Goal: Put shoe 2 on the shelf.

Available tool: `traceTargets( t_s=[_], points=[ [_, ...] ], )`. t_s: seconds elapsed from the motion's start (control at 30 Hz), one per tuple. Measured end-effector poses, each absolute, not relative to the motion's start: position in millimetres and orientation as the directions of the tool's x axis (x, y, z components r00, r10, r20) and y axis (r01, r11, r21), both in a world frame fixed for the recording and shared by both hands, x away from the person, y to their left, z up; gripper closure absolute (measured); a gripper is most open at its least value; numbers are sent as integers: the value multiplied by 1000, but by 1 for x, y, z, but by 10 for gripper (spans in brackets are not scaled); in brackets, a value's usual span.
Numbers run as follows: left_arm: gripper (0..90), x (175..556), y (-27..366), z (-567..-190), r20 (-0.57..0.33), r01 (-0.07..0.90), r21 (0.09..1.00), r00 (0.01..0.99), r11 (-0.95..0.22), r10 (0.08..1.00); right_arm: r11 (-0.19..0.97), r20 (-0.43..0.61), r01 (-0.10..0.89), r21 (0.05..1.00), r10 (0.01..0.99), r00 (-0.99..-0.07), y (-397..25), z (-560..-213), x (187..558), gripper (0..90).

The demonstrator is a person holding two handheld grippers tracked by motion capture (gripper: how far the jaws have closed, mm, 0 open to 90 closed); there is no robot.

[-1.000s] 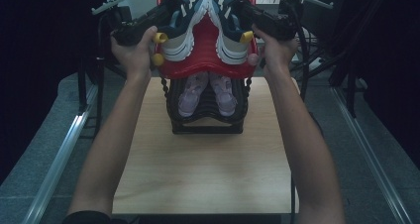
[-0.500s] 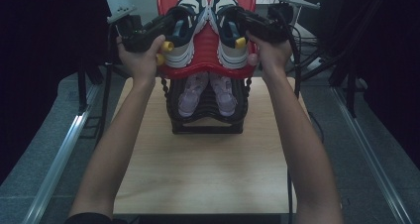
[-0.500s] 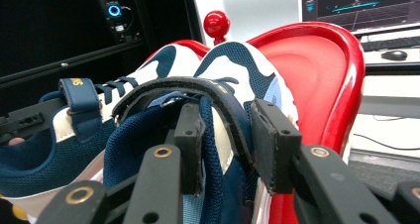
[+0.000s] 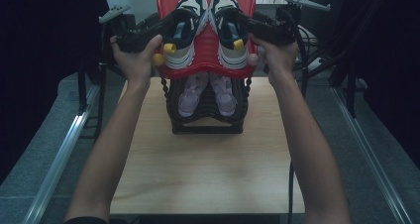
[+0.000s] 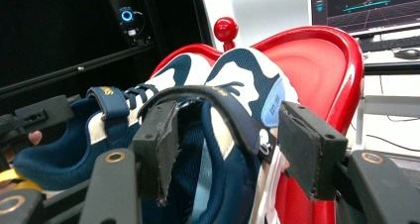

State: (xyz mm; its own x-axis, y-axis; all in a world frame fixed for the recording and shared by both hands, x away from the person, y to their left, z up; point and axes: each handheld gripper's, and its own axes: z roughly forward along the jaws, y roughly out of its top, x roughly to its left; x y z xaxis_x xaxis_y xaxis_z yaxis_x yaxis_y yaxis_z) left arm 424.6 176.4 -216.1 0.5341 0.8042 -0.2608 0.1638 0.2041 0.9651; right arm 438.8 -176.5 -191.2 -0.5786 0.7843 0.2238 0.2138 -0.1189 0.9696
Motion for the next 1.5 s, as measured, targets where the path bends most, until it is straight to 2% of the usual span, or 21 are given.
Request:
traceTargets(
  t_s=[0.43, 0.83, 1.5],
  points=[
    [449, 408, 195, -223, -252, 196, 966, 545, 171, 799, -168, 243, 179, 969, 751, -614, -192, -200, 419, 451],
    [453, 385, 212, -231, -258, 210, 964, 564, 165, 785, -186, 223, 125, 975, 764, -606, -216, -224, 400, 471],
    [455, 372, 240, -275, -275, 260, 954, 557, 150, 784, -132, 203, 163, 978, 782, -590, -235, -281, 386, 468]
  ],
)
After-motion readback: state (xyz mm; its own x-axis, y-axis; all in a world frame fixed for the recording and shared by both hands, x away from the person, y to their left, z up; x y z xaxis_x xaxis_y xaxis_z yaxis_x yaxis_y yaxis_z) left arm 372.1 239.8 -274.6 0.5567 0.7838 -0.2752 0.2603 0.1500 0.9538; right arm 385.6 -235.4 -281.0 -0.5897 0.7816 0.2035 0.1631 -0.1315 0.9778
